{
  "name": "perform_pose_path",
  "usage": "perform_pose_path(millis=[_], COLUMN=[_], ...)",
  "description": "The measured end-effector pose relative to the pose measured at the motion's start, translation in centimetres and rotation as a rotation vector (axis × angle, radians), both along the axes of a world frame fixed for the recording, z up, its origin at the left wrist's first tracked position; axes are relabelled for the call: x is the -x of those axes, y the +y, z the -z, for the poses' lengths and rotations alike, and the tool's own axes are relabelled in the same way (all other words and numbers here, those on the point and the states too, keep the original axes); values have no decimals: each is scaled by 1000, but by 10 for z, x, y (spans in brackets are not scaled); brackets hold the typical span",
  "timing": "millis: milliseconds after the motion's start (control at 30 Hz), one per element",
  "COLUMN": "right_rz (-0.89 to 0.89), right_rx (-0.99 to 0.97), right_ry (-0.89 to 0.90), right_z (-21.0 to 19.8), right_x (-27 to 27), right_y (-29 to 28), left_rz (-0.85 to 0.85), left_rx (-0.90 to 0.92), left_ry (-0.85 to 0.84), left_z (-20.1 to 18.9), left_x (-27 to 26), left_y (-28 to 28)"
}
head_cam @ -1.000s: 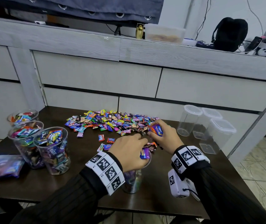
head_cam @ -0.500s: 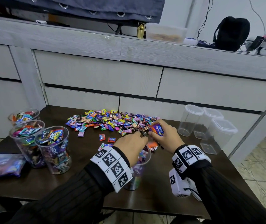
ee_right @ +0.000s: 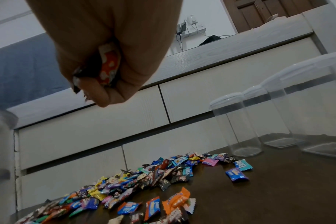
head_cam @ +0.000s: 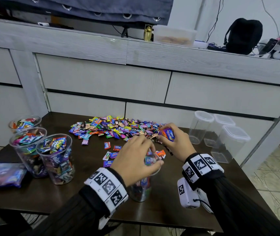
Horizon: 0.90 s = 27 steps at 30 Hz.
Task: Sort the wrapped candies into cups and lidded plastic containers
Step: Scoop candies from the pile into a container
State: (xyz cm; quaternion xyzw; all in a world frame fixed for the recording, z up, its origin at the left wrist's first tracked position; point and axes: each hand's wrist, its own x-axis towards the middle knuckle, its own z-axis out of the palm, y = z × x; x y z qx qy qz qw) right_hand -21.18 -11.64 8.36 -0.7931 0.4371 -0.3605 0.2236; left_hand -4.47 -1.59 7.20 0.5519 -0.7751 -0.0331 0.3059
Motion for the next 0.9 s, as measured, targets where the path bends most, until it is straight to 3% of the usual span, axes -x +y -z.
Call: perform_pose_path(millis=[67,233,367,600,900], right_rz=[2,-111,-205,-335,-402], right_rx=[18,40,8,54,107], right_ry=[-66,-235,-265,22,458], right_z=[-7,-14,-1,15,4], right_x=[-3,-26,-42,-43,-48], right_y=[3,26,41,48,47], left_rz=[-8,94,148,86,158], left_rx=[-10,-272,-311,-376,-505], left_ry=[133,577,687,742,919], left_z=[12,40,58,67,67], left_x=[-8,-22,-27,-28,-24], left_y=[4,3,-1,-7,-9])
